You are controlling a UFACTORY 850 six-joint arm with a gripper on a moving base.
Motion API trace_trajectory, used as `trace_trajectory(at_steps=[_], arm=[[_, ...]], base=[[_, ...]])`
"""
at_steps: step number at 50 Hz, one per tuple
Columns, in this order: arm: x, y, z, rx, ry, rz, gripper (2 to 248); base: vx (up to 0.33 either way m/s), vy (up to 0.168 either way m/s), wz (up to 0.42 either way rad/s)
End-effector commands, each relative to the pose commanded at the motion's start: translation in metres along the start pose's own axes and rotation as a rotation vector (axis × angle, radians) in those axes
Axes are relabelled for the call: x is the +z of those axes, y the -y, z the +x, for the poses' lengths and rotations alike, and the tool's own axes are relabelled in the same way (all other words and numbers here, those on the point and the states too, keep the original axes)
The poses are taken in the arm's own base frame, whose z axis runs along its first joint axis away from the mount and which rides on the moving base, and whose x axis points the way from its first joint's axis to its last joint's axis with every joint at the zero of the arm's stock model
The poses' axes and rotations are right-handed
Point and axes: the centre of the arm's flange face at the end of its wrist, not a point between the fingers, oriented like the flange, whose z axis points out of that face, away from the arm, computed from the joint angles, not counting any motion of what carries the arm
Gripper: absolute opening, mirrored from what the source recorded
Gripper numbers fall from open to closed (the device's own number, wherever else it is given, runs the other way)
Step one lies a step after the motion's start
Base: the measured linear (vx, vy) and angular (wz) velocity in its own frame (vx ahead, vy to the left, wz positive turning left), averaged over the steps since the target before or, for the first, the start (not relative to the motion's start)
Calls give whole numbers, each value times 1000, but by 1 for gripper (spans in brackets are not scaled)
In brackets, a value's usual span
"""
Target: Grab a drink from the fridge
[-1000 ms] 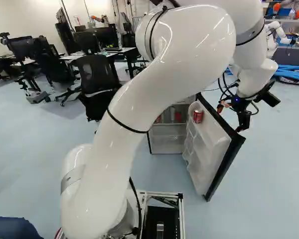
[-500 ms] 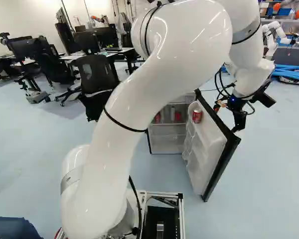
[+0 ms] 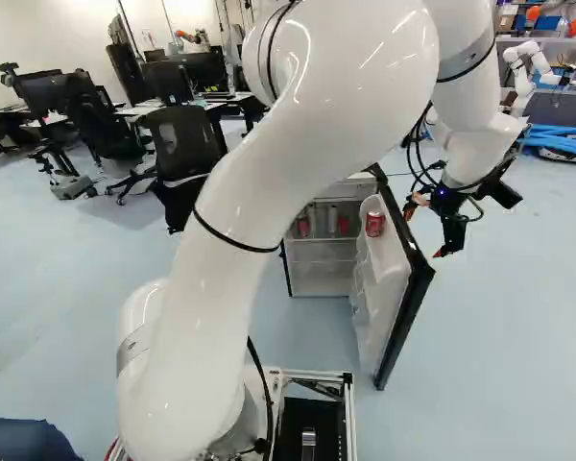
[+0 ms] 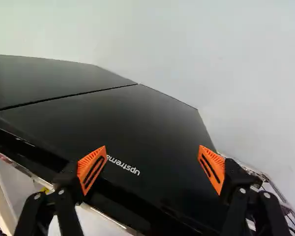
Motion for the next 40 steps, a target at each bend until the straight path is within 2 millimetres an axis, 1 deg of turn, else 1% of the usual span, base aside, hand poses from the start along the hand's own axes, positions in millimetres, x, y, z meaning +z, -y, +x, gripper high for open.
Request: trace_trajectory(at_steps=[40], arm=[[2,6,-39,-13,84,-10,247]], base=[[0,0,0]])
